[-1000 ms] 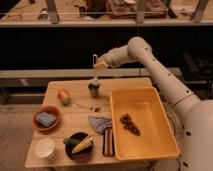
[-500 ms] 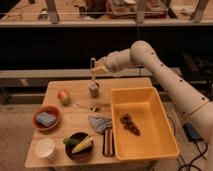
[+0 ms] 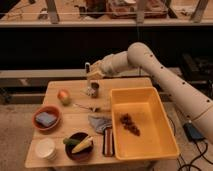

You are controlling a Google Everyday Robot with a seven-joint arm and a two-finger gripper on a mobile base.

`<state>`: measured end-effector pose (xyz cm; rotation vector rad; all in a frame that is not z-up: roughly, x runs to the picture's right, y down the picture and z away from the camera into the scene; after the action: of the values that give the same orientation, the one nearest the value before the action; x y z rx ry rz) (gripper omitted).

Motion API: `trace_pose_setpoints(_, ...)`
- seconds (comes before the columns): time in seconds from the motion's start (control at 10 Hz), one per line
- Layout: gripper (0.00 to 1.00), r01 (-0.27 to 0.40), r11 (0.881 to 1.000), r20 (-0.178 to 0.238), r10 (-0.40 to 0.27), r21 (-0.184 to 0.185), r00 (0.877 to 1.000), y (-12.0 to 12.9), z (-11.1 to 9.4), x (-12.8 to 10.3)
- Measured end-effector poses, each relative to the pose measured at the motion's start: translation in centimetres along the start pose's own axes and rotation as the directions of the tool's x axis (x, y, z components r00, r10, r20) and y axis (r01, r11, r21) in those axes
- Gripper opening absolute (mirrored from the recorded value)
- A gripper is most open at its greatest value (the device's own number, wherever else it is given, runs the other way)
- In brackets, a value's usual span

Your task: Wipe table surface with brush

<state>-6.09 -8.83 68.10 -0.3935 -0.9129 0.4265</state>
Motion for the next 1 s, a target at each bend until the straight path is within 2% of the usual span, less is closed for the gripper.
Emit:
trace_pose_setpoints(0.3, 0.00, 0.000, 1.000, 0.002, 0.000, -0.011, 1.000, 0.2, 0.3, 0.0)
trace_pose_setpoints(0.5, 0.00, 0.008, 0.998, 0.008, -0.007, -0.066, 1.000, 2.0, 1.8, -0.4)
trace_pose_setpoints(0.7, 0.00, 0.013, 0.992, 0.005, -0.013, -0.128, 1.000, 6.6, 4.3, -1.8)
trace_pose_setpoints(0.9, 0.00, 0.010, 0.984, 0.002, -0.009, -0.176, 1.000, 10.6, 6.7, -2.0)
trace_pose_setpoints(1.0, 0.00, 0.012, 0.979, 0.000, -0.012, -0.205, 1.000, 12.6, 8.7, -1.7)
